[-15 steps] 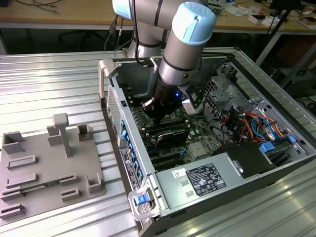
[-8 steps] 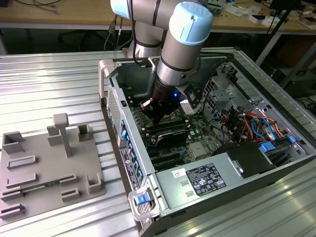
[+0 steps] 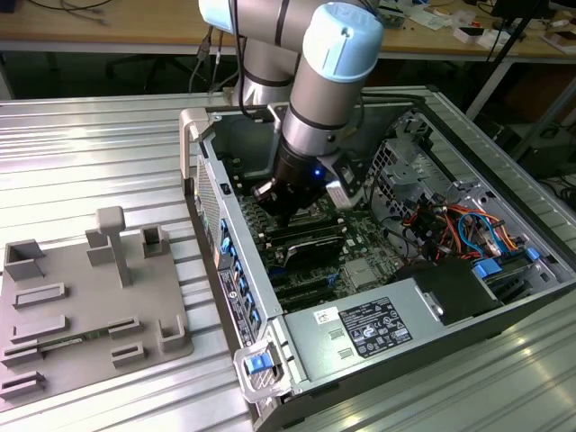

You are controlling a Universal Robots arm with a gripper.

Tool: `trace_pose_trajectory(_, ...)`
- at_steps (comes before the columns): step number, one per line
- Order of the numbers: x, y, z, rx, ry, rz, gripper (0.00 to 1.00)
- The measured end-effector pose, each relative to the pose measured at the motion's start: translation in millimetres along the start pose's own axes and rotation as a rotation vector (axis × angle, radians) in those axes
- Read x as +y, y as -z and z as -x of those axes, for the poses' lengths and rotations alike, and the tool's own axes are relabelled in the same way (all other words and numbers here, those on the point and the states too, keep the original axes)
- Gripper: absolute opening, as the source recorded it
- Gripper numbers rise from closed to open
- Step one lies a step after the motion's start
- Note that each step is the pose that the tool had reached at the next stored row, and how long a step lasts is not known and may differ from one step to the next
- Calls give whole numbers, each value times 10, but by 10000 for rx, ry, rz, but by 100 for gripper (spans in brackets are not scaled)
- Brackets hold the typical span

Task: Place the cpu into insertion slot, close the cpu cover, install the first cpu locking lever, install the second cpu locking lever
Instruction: 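Install the second cpu locking lever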

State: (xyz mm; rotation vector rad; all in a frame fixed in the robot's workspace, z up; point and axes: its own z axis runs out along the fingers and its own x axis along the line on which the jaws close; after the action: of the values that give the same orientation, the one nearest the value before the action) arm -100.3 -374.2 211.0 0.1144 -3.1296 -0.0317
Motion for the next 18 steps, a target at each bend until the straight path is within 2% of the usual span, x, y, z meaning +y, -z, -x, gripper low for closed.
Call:
trace_pose_trajectory(14,9,-17,-9,-16,1,0,11)
trace_pose_trajectory(18,8,-25,-9,-19,1,44,11)
